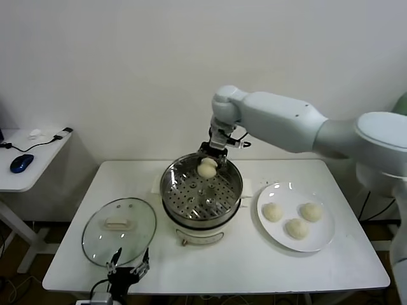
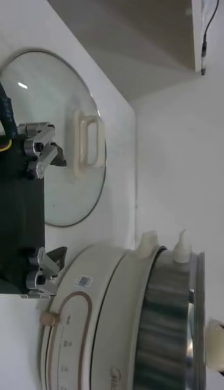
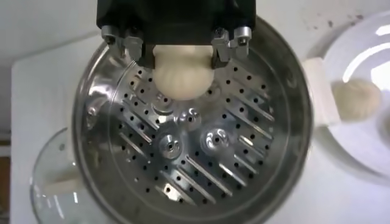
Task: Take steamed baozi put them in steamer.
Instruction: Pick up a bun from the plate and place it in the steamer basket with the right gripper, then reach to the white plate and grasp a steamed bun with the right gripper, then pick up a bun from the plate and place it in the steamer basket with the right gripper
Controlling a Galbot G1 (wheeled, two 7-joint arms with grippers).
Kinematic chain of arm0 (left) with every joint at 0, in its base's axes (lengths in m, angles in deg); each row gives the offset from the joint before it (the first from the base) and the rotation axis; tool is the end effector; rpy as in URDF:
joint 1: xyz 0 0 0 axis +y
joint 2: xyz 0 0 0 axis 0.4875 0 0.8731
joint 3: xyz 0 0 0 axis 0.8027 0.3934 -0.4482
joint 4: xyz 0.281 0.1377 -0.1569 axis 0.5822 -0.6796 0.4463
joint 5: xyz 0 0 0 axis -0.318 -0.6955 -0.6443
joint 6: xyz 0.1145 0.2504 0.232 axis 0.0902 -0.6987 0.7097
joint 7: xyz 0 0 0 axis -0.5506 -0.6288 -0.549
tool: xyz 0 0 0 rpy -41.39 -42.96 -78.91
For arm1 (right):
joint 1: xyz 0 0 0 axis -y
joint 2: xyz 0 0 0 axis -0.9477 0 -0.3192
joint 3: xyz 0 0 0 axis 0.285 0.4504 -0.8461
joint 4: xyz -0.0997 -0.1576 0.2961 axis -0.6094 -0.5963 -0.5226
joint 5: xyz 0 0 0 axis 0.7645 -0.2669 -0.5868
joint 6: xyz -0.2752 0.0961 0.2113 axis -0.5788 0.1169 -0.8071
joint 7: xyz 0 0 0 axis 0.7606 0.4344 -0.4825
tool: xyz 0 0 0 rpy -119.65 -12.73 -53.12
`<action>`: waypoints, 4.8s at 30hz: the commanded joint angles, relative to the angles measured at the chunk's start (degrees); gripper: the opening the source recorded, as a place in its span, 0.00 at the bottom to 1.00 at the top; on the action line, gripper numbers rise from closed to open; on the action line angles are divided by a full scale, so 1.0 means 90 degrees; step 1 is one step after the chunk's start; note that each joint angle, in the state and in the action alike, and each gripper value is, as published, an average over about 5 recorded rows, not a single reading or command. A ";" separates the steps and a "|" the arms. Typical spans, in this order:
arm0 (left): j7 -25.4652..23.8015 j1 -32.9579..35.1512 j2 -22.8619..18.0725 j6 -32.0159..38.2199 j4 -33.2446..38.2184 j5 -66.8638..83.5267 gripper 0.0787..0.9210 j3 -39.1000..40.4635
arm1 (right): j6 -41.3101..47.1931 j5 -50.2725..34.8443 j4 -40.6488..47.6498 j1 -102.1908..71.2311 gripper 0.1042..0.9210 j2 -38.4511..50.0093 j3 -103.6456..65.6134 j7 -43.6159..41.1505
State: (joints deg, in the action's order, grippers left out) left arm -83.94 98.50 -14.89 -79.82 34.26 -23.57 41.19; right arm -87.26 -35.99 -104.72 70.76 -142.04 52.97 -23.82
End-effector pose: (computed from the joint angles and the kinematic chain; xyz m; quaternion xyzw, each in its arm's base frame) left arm 0.1317 0.0390 -0.3815 0.0069 -0.9814 0.0035 0.1920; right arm 0.6175 0.1583 -0.0605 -0.6555 0.1225 -0.7451 0.0144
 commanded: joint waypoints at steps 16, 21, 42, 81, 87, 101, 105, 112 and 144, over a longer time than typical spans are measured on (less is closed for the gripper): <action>0.0064 -0.0054 0.0060 0.0044 -0.0030 0.0017 0.88 -0.0029 | -0.0848 0.0879 0.1875 -0.0856 0.80 -0.0872 -0.0634 0.0372; 0.0066 -0.0042 0.0062 0.0040 -0.0015 0.0023 0.88 -0.0021 | -0.0735 -0.0277 0.1451 -0.0504 0.88 -0.0676 -0.0350 0.0090; -0.0004 0.0015 0.0104 0.0005 0.0180 0.0062 0.88 -0.0086 | 0.4998 -0.5501 -0.2654 0.2925 0.88 0.3678 0.4543 0.0073; 0.0032 0.0108 0.0087 0.0092 0.0179 0.0111 0.88 -0.0246 | 0.6353 -0.4183 -0.0955 -0.0993 0.77 0.2748 0.1986 0.1418; 0.0046 0.0130 0.0103 0.0088 0.0234 0.0098 0.88 -0.0248 | 0.6337 -0.4234 -0.1227 -0.0677 0.63 0.2858 0.2056 0.1265; 0.0055 0.0273 0.0094 0.0021 0.0577 0.0081 0.88 -0.0214 | 0.5747 -0.6081 -0.1768 0.3478 0.60 0.2396 0.3416 -0.0172; 0.0051 0.0258 0.0100 0.0001 0.0613 0.0079 0.88 -0.0172 | 0.6165 -0.7120 -0.2115 0.3940 0.60 0.1580 0.2958 0.0071; 0.0040 0.0235 0.0110 -0.0009 0.0695 0.0095 0.88 -0.0185 | 0.7022 -0.7941 -0.2926 0.3031 0.61 0.0268 0.2223 0.1273; 0.0038 0.0232 0.0064 0.0029 0.0724 0.0085 0.88 -0.0161 | 0.7014 -0.6312 -0.1001 0.0604 0.77 -0.0589 0.1918 0.1580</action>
State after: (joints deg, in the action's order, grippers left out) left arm -83.61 100.71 -14.36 -79.62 40.99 -22.81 39.73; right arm -22.38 -93.70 -114.49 76.04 -147.26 70.64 -8.05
